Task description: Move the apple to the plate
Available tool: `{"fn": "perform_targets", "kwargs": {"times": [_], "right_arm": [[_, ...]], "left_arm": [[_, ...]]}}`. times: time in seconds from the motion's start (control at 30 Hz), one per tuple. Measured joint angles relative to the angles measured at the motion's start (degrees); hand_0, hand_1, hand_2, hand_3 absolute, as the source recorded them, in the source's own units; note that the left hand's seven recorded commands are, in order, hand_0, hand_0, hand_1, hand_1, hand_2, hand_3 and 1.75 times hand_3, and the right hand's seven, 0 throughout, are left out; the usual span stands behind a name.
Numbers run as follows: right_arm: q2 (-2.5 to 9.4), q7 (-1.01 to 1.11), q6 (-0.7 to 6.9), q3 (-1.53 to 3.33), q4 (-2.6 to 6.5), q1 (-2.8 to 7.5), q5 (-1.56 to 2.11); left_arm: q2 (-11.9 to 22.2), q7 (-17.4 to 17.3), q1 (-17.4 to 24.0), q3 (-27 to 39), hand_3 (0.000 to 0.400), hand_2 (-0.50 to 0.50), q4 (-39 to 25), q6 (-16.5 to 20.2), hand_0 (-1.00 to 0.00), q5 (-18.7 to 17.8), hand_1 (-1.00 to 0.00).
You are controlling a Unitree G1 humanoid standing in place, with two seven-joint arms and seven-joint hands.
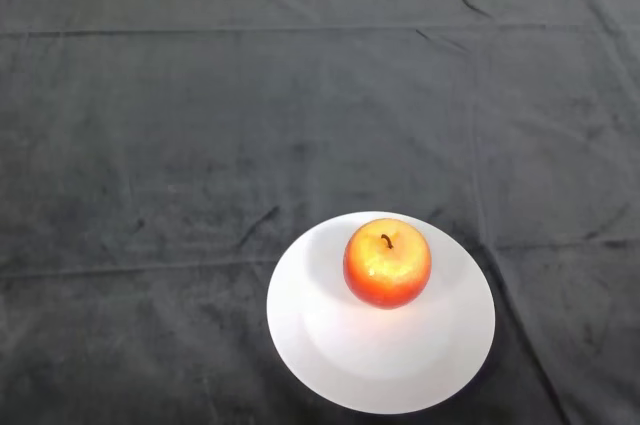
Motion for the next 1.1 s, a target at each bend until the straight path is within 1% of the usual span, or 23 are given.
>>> {"fn": "perform_targets", "kwargs": {"times": [0.6, 0.8, 1.1], "right_arm": [[0.0, 0.0, 0.0, -0.01, 0.0, 0.0, 0.0], [0.0, 0.0, 0.0, -0.03, 0.0, 0.0, 0.0], [0.0, 0.0, 0.0, -0.06, 0.0, 0.0, 0.0]], "left_arm": [[0.0, 0.0, 0.0, 0.2, 0.0, 0.0, 0.0, 0.4, 0.0, 0.2, 0.0], [0.0, -0.1, 0.0, 0.4, 0.0, 0.0, 0.0, 0.5, 0.0, 1.0, 0.0], [0.0, -0.2, 0.0, 0.4, 0.0, 0.0, 0.0, 0.6, 0.0, 1.1, 0.0]]}}
